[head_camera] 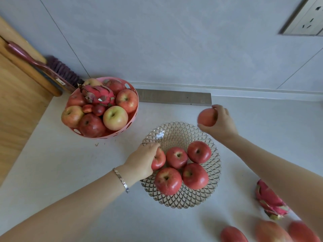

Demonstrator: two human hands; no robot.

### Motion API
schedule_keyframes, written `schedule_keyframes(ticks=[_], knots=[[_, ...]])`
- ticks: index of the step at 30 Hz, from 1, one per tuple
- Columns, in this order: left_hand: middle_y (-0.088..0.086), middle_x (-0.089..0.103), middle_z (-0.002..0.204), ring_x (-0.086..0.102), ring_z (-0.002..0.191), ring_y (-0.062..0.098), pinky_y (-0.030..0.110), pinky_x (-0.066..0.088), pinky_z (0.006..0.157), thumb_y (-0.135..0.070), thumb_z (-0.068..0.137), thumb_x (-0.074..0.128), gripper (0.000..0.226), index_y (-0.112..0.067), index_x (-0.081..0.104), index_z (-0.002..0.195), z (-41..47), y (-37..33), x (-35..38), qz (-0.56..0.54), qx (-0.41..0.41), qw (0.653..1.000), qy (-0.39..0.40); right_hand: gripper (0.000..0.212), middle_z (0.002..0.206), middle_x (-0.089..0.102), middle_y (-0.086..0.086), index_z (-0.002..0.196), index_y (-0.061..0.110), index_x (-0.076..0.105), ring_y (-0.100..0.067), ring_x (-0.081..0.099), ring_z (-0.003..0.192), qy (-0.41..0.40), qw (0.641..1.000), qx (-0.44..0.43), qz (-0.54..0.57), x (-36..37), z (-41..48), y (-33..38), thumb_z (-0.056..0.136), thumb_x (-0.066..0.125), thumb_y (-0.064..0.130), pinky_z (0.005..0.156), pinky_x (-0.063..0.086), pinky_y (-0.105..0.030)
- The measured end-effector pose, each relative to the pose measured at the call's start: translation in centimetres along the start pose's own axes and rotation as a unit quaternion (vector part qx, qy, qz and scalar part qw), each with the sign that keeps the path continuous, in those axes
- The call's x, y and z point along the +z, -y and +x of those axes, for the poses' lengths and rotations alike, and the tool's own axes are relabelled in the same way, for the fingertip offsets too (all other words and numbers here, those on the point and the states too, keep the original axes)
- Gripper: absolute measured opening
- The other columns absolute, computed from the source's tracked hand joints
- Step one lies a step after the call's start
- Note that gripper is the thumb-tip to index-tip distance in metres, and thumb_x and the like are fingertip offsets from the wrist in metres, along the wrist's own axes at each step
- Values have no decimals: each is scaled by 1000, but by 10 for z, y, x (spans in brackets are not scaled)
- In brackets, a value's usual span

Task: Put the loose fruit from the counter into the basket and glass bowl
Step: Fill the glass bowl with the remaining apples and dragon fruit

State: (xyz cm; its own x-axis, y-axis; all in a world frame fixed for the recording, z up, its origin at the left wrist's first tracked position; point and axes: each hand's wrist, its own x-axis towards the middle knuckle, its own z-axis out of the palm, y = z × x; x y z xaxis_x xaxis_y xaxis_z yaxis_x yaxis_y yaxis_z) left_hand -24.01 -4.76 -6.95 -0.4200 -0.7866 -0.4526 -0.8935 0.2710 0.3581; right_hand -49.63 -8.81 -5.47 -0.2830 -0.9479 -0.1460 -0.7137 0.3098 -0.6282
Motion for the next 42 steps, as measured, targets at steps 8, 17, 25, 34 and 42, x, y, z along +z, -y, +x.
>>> schedule_keyframes(ticks=[8,17,25,34,42], knots=[[4,38,143,38,131,15,19,25,102,-24,92,51,53,-18,32,141,-8,3,12,-228,-56,970,-69,80,128,38,-8,135,34,38,-30,50,113,215,963,-142,-74,56,-25,56,65,78,34,98,45,-40],[5,31,150,29,138,20,30,26,112,-21,91,53,62,-15,22,145,-7,2,23,-226,-76,964,-117,47,139,32,-2,134,26,44,-26,38,126,234,965,-121,-23,79,-24,53,89,54,33,105,37,-37],[4,27,149,31,136,18,20,25,100,-11,91,48,65,-23,17,146,-1,-4,16,-248,-67,961,-107,58,136,48,-7,135,20,43,-17,48,117,262,954,-14,145,83,-25,44,82,65,10,93,38,-25],[0,19,154,39,131,19,29,39,96,-10,93,44,72,-35,4,147,-2,-1,9,-215,-50,973,-73,51,129,48,-13,131,28,48,-24,51,114,242,956,33,165,93,-23,46,83,60,15,97,40,-31],[6,25,151,49,120,21,24,43,83,-13,96,40,69,-34,0,147,-2,-6,15,-187,-51,977,-83,55,139,47,-12,142,19,34,-26,48,123,252,964,16,87,91,-25,49,90,53,19,97,38,-32]])
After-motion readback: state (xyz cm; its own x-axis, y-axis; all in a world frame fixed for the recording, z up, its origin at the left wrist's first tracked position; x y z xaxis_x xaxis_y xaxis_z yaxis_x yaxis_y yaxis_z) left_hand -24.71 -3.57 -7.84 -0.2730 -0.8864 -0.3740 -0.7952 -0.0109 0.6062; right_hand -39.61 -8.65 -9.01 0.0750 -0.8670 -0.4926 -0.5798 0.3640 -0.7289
